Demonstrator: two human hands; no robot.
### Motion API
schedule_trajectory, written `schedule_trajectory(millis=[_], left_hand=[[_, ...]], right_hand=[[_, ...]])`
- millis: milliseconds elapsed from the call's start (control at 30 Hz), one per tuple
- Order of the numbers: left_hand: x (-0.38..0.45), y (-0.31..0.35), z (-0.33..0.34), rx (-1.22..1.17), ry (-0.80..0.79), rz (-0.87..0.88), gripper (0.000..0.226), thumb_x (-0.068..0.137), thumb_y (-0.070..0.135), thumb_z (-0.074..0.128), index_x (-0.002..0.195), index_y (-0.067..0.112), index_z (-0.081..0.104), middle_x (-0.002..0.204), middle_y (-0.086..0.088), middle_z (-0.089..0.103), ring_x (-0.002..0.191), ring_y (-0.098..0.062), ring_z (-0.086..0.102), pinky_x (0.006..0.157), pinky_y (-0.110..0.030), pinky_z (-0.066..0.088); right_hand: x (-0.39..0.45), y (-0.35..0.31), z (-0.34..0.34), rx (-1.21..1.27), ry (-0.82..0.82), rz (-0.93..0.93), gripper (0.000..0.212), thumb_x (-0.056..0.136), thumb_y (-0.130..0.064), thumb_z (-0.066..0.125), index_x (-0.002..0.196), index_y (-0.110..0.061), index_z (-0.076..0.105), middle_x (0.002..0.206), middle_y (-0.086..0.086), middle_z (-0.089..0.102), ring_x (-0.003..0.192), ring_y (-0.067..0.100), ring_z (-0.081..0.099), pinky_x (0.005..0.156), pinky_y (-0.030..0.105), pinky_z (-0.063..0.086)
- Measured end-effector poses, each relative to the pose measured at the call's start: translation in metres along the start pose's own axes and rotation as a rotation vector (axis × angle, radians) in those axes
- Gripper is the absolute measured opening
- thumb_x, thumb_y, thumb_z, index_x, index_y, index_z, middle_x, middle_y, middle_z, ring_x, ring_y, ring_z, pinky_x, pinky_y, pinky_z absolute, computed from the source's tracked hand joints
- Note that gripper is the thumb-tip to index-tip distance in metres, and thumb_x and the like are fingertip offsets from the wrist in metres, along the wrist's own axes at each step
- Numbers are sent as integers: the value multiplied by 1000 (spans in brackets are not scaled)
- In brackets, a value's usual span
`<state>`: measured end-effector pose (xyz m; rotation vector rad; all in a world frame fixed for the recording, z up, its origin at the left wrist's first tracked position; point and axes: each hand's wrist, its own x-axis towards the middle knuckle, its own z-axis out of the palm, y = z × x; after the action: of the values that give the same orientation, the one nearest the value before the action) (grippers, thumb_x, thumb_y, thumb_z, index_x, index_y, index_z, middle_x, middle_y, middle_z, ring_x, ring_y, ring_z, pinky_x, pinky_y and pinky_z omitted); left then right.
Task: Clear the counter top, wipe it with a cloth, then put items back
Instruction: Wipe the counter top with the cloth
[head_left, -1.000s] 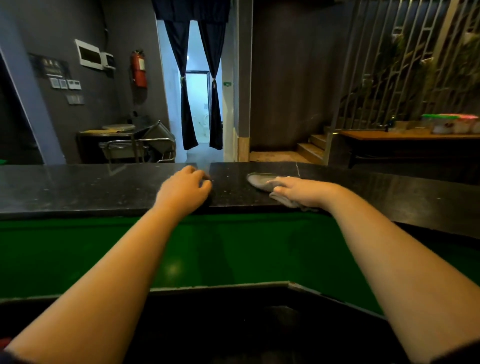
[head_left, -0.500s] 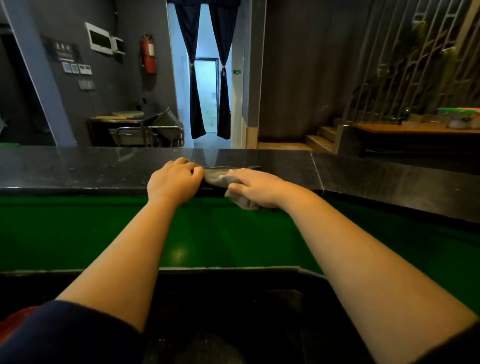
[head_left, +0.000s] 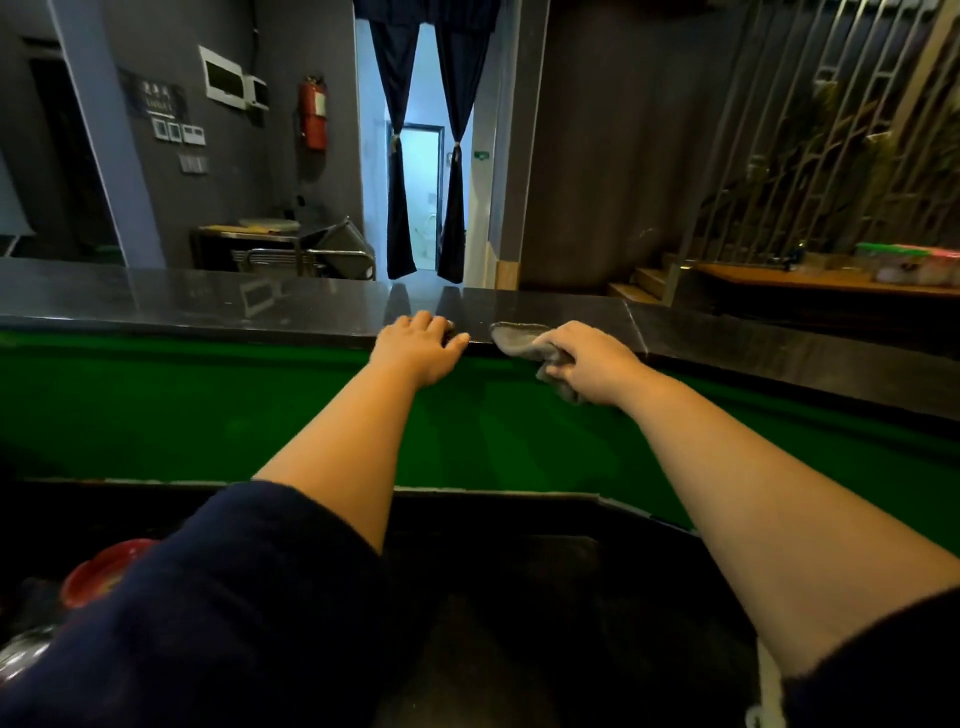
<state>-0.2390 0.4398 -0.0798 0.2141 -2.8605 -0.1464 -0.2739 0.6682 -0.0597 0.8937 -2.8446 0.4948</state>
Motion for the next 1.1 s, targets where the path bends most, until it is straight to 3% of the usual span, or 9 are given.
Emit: schedule_trajectory(millis=[67,200,300,400,567,700,867,967,1100], left_hand=[[-40,-8,1,-56,6,89,62,97,54,31,150,22,26,157,-6,23,143,-29,20,116,-46,19],[-145,-47,1,-57,35,164,57,93,48,47,144,24,38,148,-3,37,137,-25,33,114,-41,25],[-237,-93,9,-108,72,130,48,91,44,51,135,25,50,136,-2,48,128,-23,43,107,-39,35],[-323,-150,16,-110,38,58,37,90,41,51,122,27,61,127,0,54,120,-23,49,100,-38,41],[-447,-241,24,-87,-54,-120,32,89,38,52,114,24,66,119,-1,57,112,-23,55,88,-35,47],[-523,-300,30,-127,-86,-301,30,92,39,52,116,28,64,125,3,54,115,-19,53,91,-35,47],[-586,-360,45,-204,-90,-488,29,94,37,49,120,31,61,126,4,53,112,-15,53,92,-32,47],[-603,-386,55,-275,-83,-592,30,94,36,51,122,32,58,129,6,50,108,-9,52,84,-23,42],[-608,-411,62,-275,-34,-744,38,93,36,52,131,28,51,130,7,49,108,-8,53,85,-24,46]], right_hand=[[-28,-19,2,56,-85,7,35,94,-18,58,128,-26,56,118,0,56,108,22,56,85,32,44],[-103,-73,45,354,-166,47,34,96,-12,55,123,-31,58,98,-6,65,90,18,65,65,22,48],[-160,-130,99,449,-162,49,37,95,-11,56,113,-42,59,89,-5,69,80,15,68,60,26,52],[-208,-200,147,506,-252,32,40,95,-10,56,104,-49,58,89,-2,71,69,3,64,56,17,47],[-257,-312,219,552,-369,-16,37,95,-9,56,122,-34,59,116,12,64,106,23,64,78,31,53],[-263,-376,280,534,-408,-138,32,90,-18,64,115,-37,59,104,-20,57,98,0,58,74,10,42],[-254,-455,336,453,-531,-332,52,85,-20,70,135,-22,54,122,2,55,118,15,50,97,20,36],[-240,-491,365,462,-575,-412,59,83,-20,72,137,-25,52,128,1,54,124,17,47,105,26,34],[-218,-530,397,437,-625,-520,58,85,-21,69,137,-35,49,138,-7,48,129,15,39,108,33,34]])
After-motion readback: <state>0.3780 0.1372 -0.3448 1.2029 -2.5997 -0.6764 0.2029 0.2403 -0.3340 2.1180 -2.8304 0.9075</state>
